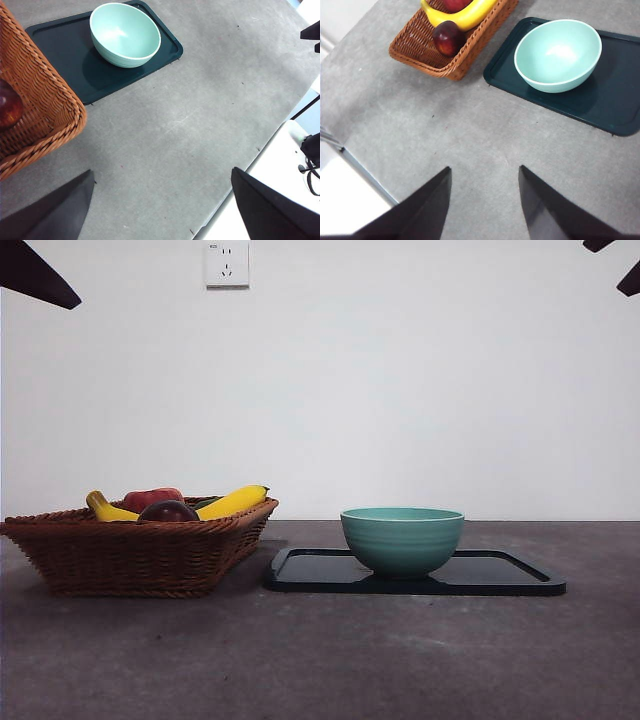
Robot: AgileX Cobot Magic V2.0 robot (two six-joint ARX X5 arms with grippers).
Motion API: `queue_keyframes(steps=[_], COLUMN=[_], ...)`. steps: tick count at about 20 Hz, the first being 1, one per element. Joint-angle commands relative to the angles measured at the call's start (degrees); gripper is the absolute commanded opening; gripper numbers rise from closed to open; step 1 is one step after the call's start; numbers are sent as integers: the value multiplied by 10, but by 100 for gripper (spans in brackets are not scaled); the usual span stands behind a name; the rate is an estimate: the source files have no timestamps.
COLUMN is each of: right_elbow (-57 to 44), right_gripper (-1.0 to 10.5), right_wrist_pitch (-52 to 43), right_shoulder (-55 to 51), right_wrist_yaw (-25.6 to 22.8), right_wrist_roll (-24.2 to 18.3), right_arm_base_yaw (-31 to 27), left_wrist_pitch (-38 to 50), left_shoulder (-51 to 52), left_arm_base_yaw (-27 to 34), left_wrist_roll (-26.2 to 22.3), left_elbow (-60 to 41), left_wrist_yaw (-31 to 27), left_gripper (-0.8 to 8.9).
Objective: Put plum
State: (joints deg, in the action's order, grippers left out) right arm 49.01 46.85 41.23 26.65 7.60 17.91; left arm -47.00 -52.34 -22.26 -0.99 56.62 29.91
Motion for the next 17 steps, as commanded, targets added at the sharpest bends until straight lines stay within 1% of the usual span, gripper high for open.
queue_keyframes(steps=[1,4,7,14,17], right_elbow=[5,8,39,193,255], right_gripper=[217,226,226,233,234], right_wrist_pitch=[-18,-55,-83,-82,-76], right_shoulder=[8,40,115,349,437], right_wrist_yaw=[-25,-43,-59,-96,-122], right_wrist_roll=[57,91,96,51,27], right_arm_base_yaw=[2,2,2,-1,-1], left_wrist_pitch=[3,3,3,3,3], left_shoulder=[-4,-4,-4,-4,-4], left_arm_base_yaw=[-3,-3,-3,-3,-3], left_wrist_roll=[-10,-12,-12,-14,-14], left_elbow=[12,12,12,12,12], left_wrist_yaw=[2,2,2,2,2], left_gripper=[436,436,436,436,436])
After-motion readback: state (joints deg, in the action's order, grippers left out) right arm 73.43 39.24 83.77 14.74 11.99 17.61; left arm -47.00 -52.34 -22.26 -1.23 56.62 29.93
